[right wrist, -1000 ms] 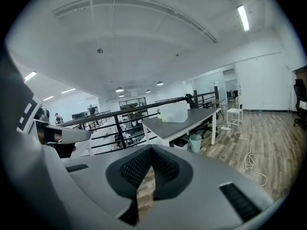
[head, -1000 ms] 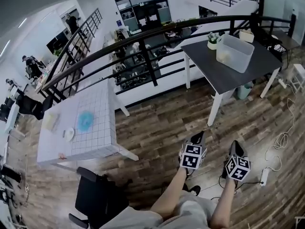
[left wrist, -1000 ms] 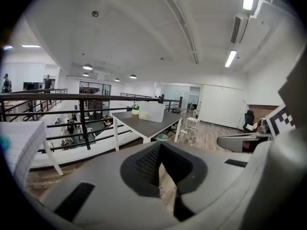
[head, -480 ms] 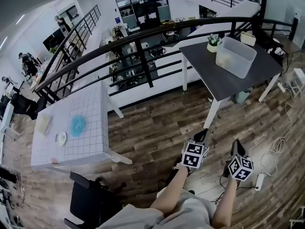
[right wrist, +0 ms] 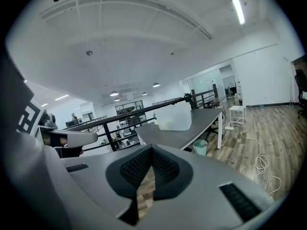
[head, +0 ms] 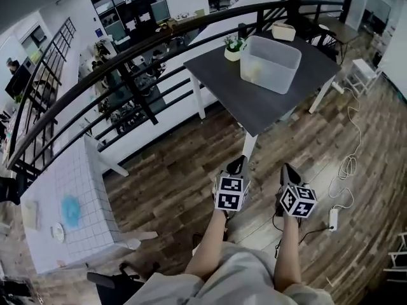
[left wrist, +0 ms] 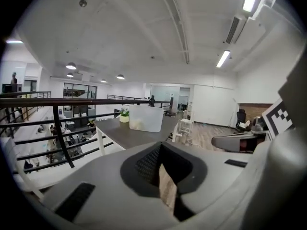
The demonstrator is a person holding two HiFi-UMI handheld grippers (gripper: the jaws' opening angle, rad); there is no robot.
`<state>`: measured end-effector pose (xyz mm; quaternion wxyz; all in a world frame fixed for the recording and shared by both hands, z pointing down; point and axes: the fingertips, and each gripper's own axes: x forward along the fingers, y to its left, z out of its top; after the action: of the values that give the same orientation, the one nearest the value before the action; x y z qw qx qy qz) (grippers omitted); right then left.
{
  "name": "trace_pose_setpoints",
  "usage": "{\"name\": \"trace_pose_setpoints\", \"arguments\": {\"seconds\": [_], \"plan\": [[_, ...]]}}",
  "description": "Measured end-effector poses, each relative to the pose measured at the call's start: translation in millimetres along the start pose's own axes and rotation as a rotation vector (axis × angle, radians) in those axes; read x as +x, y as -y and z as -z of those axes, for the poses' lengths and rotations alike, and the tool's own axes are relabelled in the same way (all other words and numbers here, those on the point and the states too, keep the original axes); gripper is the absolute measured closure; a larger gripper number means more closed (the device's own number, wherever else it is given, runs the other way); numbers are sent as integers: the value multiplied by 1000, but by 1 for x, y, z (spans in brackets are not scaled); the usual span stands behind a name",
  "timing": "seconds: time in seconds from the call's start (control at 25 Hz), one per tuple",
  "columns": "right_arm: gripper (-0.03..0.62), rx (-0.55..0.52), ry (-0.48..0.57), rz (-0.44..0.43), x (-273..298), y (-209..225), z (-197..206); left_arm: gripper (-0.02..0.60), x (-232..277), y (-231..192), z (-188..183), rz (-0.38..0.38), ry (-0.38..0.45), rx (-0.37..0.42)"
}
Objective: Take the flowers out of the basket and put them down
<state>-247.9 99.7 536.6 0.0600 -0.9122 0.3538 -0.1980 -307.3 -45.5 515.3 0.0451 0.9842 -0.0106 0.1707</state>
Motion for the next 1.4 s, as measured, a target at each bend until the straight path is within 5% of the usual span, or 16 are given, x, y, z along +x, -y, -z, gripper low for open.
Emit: {"name": "trace_pose_setpoints", "arguments": {"seconds": [0.68, 1.0, 1.4], "plan": [[577, 22, -29, 94, 97, -10, -21, 568, 77, -88, -21, 57, -82, 26], [577, 35, -83, 149, 107, 18, -54, 568, 112, -77, -49, 97, -118, 21], [577, 3, -93, 64, 172, 50, -109, 568, 184, -66, -90, 98, -132, 69]]}}
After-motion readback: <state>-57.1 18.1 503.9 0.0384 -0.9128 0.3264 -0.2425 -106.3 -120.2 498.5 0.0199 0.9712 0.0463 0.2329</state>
